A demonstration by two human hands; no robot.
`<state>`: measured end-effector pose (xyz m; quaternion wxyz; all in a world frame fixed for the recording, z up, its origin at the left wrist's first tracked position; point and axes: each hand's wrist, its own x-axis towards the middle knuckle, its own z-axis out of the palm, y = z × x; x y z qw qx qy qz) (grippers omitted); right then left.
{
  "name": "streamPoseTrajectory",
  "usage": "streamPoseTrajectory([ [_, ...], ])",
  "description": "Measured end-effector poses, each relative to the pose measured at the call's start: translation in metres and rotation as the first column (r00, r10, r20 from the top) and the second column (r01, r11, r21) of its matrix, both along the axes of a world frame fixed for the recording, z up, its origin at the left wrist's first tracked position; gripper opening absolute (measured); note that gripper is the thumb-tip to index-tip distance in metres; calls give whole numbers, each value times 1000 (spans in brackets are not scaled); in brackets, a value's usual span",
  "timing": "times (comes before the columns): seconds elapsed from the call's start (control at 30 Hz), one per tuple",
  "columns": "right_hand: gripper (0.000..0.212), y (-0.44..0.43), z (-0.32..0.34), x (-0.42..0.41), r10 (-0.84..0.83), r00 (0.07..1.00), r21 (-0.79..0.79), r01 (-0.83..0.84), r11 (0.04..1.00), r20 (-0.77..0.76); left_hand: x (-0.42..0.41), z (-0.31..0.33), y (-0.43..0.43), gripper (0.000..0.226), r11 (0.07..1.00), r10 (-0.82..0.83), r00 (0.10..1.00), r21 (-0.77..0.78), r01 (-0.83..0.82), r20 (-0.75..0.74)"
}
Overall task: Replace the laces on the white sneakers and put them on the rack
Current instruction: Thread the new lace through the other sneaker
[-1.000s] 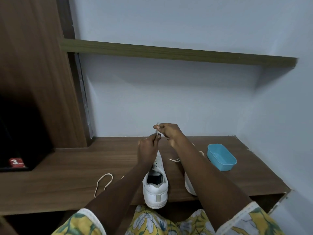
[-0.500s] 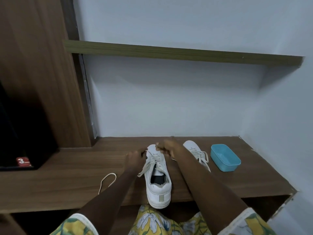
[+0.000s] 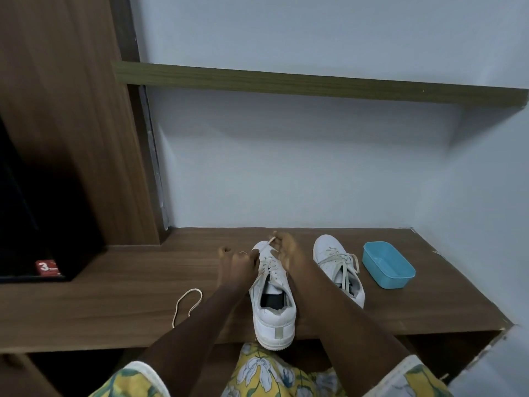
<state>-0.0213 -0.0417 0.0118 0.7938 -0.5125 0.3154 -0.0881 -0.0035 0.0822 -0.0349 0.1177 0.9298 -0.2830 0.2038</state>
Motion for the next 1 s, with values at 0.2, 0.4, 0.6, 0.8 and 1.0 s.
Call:
streamPoseTrajectory([
  [0.2, 15, -27, 14, -6, -323, 935, -186, 346, 920, 144, 12, -20, 16, 21, 997, 60, 998, -45, -60, -2],
  [0.4, 21, -41, 28, -21, -406, 894, -435, 448, 781, 191, 27, -31, 35, 26, 922, 349, 852, -19, -386, -391],
  [0.6, 21, -43, 20, -24, -321, 926, -542, 377, 751, 199, 37, -37, 30, 24, 926, 247, 740, -72, -370, -625],
  [0.8, 22, -24, 8, -20, -82, 985, -601, 160, 783, 154, 11, 2, -6, 35, 922, -225, 754, -384, -39, -617],
  [1.0, 22, -8, 2, -10, 165, 952, -442, -36, 897, 257, -7, 40, -31, 24, 505, -647, 547, -836, -215, -532],
])
